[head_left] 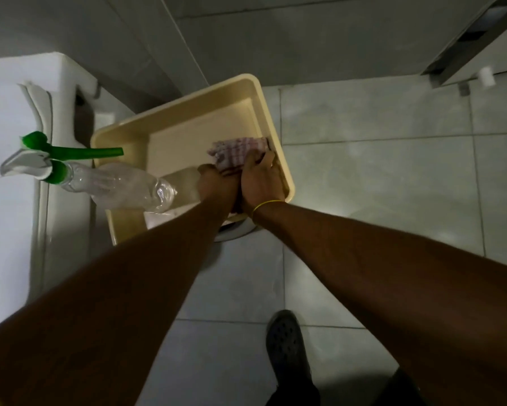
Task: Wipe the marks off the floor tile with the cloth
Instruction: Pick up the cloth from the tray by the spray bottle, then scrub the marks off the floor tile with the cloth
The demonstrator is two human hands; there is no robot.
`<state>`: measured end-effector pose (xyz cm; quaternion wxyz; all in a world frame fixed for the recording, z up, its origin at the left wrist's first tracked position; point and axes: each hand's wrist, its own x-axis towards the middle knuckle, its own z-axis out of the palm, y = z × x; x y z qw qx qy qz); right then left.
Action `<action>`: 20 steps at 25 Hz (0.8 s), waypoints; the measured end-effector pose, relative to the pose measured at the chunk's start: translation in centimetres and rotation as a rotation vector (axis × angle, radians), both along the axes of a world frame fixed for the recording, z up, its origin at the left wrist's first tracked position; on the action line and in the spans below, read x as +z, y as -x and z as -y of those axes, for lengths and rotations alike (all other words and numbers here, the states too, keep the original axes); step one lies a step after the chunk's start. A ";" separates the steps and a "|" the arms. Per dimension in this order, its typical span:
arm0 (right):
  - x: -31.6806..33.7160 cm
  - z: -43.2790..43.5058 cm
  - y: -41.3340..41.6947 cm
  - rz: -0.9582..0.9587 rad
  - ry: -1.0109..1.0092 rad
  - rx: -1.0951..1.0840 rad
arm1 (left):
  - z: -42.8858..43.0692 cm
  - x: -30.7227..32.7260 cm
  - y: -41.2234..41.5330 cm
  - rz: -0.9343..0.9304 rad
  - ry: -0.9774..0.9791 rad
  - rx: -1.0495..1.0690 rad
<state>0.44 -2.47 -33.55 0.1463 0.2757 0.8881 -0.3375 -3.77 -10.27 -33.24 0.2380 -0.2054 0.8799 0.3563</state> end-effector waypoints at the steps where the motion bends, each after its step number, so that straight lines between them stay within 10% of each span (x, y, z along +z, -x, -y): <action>1: 0.6 -0.4 -0.1 -0.021 0.106 -0.084 | 0.1 0.1 0.1 0.016 -0.020 0.018; 8: 6.8 -6.2 -2.7 -0.148 0.570 -0.272 | -2.9 6.2 -0.7 -0.016 -0.474 0.181; 20: 5.3 -29.7 -26.9 -0.281 0.332 -0.365 | -23.7 4.1 -21.0 0.243 -0.607 -0.303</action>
